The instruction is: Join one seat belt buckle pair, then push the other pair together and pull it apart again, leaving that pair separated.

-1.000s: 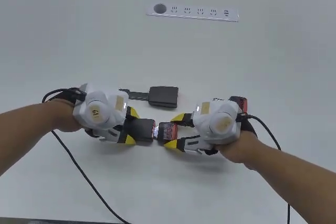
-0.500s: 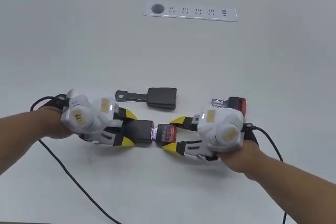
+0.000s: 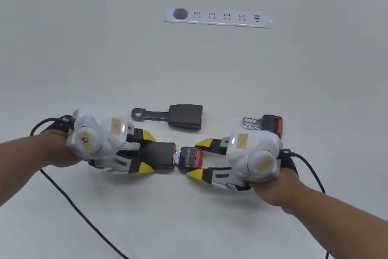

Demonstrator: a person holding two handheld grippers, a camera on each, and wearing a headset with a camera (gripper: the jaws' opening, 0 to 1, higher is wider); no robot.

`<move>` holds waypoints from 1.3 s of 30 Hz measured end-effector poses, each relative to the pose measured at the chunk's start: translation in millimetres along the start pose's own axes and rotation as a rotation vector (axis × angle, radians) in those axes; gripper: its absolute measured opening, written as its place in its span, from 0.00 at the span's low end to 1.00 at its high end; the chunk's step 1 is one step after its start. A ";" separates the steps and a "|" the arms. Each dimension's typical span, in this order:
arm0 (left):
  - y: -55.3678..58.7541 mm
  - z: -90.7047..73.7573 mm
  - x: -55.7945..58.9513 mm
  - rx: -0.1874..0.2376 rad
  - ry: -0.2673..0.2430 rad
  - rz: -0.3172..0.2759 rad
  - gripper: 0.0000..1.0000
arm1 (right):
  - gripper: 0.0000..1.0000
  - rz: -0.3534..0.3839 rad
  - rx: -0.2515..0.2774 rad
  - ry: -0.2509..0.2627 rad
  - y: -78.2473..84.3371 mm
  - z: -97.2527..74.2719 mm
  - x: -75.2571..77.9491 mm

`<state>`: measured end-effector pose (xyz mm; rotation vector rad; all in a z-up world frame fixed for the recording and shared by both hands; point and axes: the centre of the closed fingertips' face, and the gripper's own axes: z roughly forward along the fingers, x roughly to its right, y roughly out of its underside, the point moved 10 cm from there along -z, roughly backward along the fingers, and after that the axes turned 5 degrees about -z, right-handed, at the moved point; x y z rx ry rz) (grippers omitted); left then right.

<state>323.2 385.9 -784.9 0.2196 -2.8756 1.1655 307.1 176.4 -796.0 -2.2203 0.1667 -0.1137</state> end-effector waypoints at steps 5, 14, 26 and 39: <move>0.9 0.0 -1.1 0.002 0.000 -0.006 0.33 | 0.32 0.004 0.004 -0.001 0.7 0.1 0.3; -5.5 1.4 0.1 -0.041 0.003 0.026 0.34 | 0.34 -0.022 -0.014 -0.007 -1.6 0.7 -0.1; -16.8 -9.9 3.0 -0.020 -0.085 -0.119 0.62 | 0.79 0.068 0.040 0.102 -16.7 -20.9 11.3; -61.6 -23.1 -18.6 0.076 -0.167 -0.048 0.68 | 0.89 0.164 -0.010 0.191 12.1 -85.5 42.4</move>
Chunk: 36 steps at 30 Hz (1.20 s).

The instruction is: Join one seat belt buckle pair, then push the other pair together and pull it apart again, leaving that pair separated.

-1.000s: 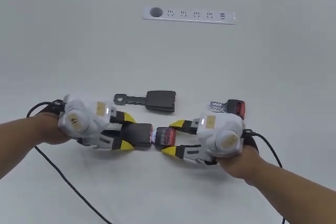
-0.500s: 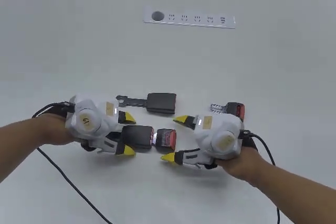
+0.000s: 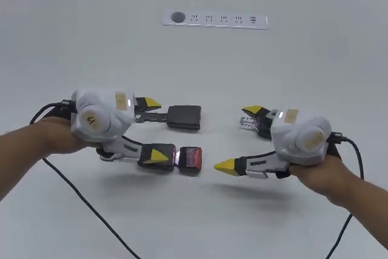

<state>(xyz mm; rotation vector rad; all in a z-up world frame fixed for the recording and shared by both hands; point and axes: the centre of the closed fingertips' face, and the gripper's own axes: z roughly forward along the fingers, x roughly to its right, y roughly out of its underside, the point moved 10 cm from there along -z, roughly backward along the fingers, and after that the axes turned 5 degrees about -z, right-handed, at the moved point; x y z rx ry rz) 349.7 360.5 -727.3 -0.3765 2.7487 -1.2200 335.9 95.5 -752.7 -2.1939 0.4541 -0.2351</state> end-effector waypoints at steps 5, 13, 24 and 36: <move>-12.5 4.8 -17.6 0.009 -0.013 0.013 0.67 | 0.85 0.001 0.000 0.044 8.0 -17.4 26.5; -14.4 23.3 -39.2 -0.021 -0.002 0.013 0.66 | 0.80 0.019 -0.042 0.066 28.6 -29.4 57.9; 3.8 53.0 -47.7 -0.101 0.068 -0.014 0.61 | 0.68 0.021 -0.123 -0.067 47.2 -23.5 66.1; 9.1 65.0 -50.1 -0.139 0.103 0.027 0.47 | 0.51 -0.022 -0.149 -0.147 50.2 -22.0 69.7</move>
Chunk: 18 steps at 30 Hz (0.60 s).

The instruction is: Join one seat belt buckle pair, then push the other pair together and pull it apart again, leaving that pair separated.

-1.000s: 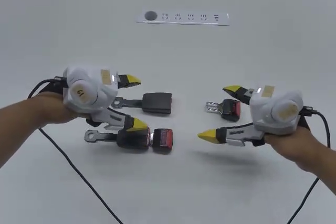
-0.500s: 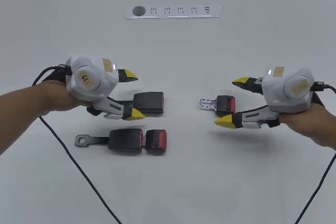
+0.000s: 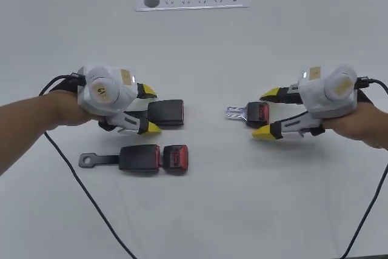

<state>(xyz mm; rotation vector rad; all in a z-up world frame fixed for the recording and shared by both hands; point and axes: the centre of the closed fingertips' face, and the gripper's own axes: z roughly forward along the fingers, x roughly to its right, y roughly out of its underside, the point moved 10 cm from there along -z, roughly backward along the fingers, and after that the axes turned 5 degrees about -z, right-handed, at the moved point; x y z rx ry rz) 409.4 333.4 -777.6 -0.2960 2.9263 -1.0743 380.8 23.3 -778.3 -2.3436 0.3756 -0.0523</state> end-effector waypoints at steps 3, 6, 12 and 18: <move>-2.0 3.5 -1.2 0.005 0.011 0.011 0.43 | 0.47 -0.022 0.008 -0.009 -0.7 1.3 -0.5; -2.9 4.3 -2.0 0.001 0.028 0.037 0.38 | 0.43 -0.058 0.001 -0.012 -0.7 1.5 1.0; -3.7 6.9 -1.8 -0.004 0.047 0.080 0.34 | 0.36 -0.122 -0.005 -0.026 -0.4 0.9 7.6; -4.2 7.0 -1.8 -0.009 0.059 0.102 0.34 | 0.36 -0.117 0.001 -0.028 0.3 0.5 8.2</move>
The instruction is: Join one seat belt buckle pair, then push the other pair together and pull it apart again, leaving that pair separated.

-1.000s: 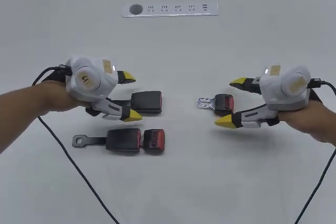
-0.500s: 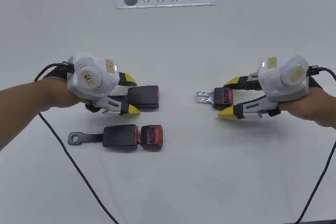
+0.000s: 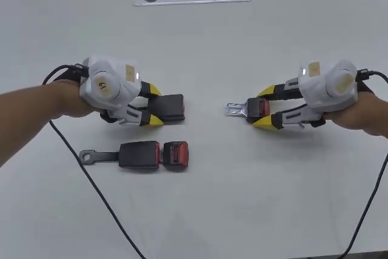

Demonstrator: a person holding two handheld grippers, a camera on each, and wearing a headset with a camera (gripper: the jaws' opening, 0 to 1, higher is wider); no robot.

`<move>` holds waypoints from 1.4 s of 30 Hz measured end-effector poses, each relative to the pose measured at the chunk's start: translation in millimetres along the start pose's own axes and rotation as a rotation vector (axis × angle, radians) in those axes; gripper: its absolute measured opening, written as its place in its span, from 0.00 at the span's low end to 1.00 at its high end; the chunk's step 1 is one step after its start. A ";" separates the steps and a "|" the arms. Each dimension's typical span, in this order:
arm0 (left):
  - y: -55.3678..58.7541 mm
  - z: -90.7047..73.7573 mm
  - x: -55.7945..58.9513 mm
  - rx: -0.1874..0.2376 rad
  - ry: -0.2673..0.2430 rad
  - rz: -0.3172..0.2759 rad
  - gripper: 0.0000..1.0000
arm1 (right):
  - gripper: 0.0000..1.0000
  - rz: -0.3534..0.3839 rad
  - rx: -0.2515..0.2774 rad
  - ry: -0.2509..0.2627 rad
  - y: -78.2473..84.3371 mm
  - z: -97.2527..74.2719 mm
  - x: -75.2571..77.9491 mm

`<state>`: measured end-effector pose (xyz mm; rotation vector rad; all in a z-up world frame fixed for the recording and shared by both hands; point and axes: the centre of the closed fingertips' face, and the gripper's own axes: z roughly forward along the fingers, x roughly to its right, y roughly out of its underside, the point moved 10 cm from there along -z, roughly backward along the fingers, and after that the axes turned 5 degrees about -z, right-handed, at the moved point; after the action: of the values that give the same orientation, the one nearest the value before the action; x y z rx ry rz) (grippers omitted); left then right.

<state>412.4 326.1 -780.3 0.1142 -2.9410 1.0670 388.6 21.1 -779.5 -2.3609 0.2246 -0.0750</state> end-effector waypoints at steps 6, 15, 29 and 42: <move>0.0 -1.4 -0.9 -0.005 0.009 0.002 0.34 | 0.35 0.003 0.006 -0.003 0.7 0.7 0.6; -0.5 -3.2 -2.7 -0.010 0.018 0.005 0.34 | 0.35 0.001 0.011 -0.009 -6.9 9.1 2.5; -0.8 -3.9 -4.1 -0.012 0.022 0.003 0.34 | 0.35 -0.019 0.048 -0.043 -33.6 39.8 -1.7; -1.4 -3.5 -5.0 -0.019 0.025 0.005 0.34 | 0.35 -0.029 0.065 -0.064 -49.0 59.0 2.9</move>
<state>417.4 327.6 -776.9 0.0936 -2.9300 1.0338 405.3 95.6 -787.7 -2.2981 0.1544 -0.0197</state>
